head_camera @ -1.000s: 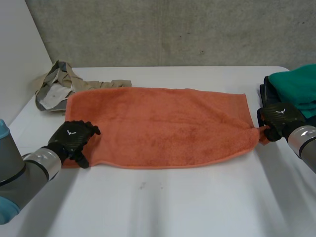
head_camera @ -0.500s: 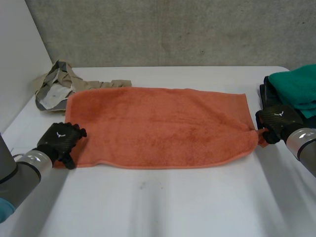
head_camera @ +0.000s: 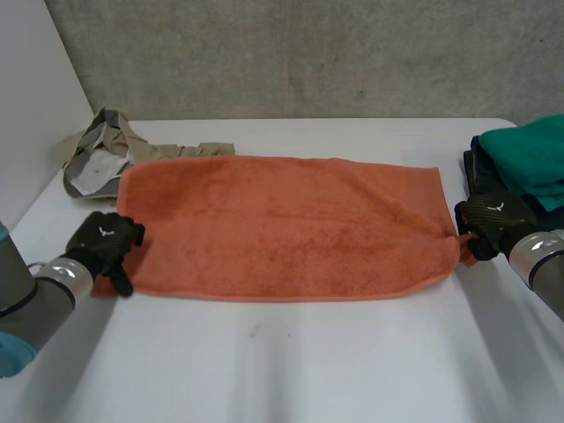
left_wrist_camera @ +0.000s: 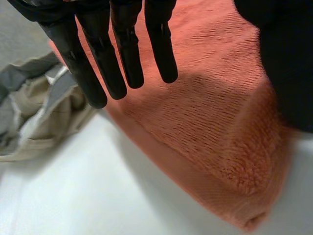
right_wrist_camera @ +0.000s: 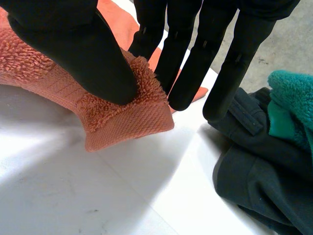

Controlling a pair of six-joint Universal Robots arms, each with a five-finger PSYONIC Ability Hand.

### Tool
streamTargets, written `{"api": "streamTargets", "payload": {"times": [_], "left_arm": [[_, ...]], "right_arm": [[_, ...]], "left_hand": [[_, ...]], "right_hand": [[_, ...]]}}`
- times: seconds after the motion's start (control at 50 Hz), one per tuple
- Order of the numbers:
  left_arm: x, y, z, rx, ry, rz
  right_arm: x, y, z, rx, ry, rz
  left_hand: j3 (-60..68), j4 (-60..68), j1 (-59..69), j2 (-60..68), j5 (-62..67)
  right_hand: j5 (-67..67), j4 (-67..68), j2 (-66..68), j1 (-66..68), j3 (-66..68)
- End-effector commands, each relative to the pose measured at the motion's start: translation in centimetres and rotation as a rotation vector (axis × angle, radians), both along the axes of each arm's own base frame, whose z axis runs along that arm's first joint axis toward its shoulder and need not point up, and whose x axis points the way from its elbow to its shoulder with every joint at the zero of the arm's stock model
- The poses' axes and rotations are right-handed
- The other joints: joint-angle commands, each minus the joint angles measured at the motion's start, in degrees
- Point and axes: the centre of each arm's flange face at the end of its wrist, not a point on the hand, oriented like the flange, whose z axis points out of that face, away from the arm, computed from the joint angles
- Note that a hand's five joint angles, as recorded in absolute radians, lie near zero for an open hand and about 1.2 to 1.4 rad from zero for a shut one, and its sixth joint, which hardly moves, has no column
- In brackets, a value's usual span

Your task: Fold the laundry.

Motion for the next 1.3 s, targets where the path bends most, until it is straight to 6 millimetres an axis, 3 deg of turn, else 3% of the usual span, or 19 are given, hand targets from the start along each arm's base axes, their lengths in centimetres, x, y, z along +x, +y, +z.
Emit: {"api": "streamTargets", "payload": {"times": [0.02,0.16,0.24,0.28,0.34,0.42,0.48,0.62,0.66,0.74,0.82,0.9,0.98,1.08,1.12,1.16,1.2,1.22,1.3], "left_arm": [[0.2,-1.6,0.6,-0.048,-0.002,0.007],[0.2,-2.8,0.6,-0.070,-0.002,0.007],[0.2,-3.1,0.7,-0.076,-0.004,0.011],[0.0,-2.9,0.9,-0.076,-0.007,0.014],[0.2,-2.5,1.5,-0.080,-0.011,0.029],[0.7,-1.2,4.7,-0.136,-0.015,0.077],[0.8,0.2,6.7,-0.170,-0.015,0.096],[0.7,5.8,15.6,-0.350,-0.009,0.097],[0.6,7.8,18.2,-0.399,-0.006,0.095],[0.7,10.4,20.5,-0.417,-0.010,0.091],[0.6,10.7,19.1,-0.321,-0.014,0.081],[0.0,9.1,15.6,-0.174,-0.022,0.055],[-1.3,6.3,12.1,-0.066,-0.034,0.017],[-2.5,0.0,9.8,-0.102,-0.076,0.049],[-3.3,-1.6,10.4,-0.154,-0.082,0.058],[-5.0,-4.0,12.8,-0.278,-0.057,0.069],[-5.8,-5.4,14.8,-0.372,-0.031,0.075],[-6.5,-6.7,17.4,-0.492,0.003,0.081],[-7.0,-8.5,24.2,-0.809,0.100,0.102]], "right_arm": [[0.0,0.1,-0.1,0.005,0.000,0.000],[0.0,0.1,-0.2,0.007,0.001,-0.002],[-0.1,0.1,-0.1,0.004,0.001,-0.004],[-0.2,0.1,0.0,0.001,0.004,-0.008],[-0.2,0.1,0.3,-0.004,0.007,-0.013],[-0.1,0.3,1.8,-0.040,0.031,-0.005],[-0.2,1.7,5.6,-0.097,0.090,0.011],[-0.6,6.2,12.9,-0.085,0.263,0.066],[-0.6,7.1,14.1,-0.079,0.298,0.080],[-0.7,8.6,15.3,-0.031,0.374,0.118],[-0.8,8.9,14.2,0.030,0.418,0.147],[-0.6,7.4,10.3,0.175,0.433,0.172],[-0.5,5.5,7.7,0.246,0.470,0.145],[0.9,2.3,6.7,0.147,0.483,0.086],[1.8,0.1,7.5,0.028,0.443,0.040],[2.2,-1.5,8.8,-0.062,0.401,-0.001],[2.7,-3.7,11.7,-0.234,0.304,-0.056],[2.8,-4.3,12.6,-0.286,0.275,-0.071],[3.2,-6.4,18.3,-0.596,0.090,-0.132]], "left_hand": [[6.8,6.5,6.4,6.7,17.4],[10.6,10.3,10.2,10.6,21.3],[24.6,24.3,24.2,24.5,35.2],[45.0,44.7,44.6,45.0,55.7],[45.1,44.8,44.7,45.0,55.8],[45.1,44.8,44.7,45.0,55.8],[45.1,44.8,44.7,45.0,55.8],[45.1,44.8,44.7,45.0,55.8],[45.1,44.8,44.7,45.0,55.8],[45.1,44.8,44.7,45.0,55.8],[45.1,44.8,44.7,45.0,55.8],[45.1,44.8,44.7,45.0,55.8],[45.1,44.8,44.7,45.0,55.8],[45.1,44.8,44.7,45.0,55.8],[45.1,44.8,44.7,45.0,55.8],[45.1,44.8,44.7,45.0,55.8],[45.1,44.8,44.7,45.0,55.8],[45.1,44.8,44.7,45.0,55.8],[45.1,44.8,44.7,45.0,55.8]], "right_hand": [[11.6,11.3,12.4,16.1,11.7],[11.6,11.3,12.4,16.1,11.7],[11.6,11.3,12.4,16.1,11.7],[11.6,11.3,12.4,16.1,11.7],[11.6,11.3,12.4,16.1,11.7],[11.6,11.3,12.4,16.1,11.7],[11.6,11.3,12.4,16.1,11.7],[11.6,11.3,12.4,16.1,11.7],[11.6,11.3,12.4,16.1,11.7],[11.6,11.3,12.4,16.1,11.7],[11.6,11.3,12.4,16.1,11.7],[11.6,11.3,12.4,16.1,11.7],[11.6,11.3,12.4,16.1,11.7],[11.6,11.3,12.4,16.1,11.7],[11.6,11.3,12.4,16.1,11.7],[11.6,11.3,12.4,16.1,11.7],[11.6,11.3,12.4,16.1,11.7],[11.6,11.3,12.4,16.1,11.7],[11.6,11.3,12.4,16.1,11.7]]}}
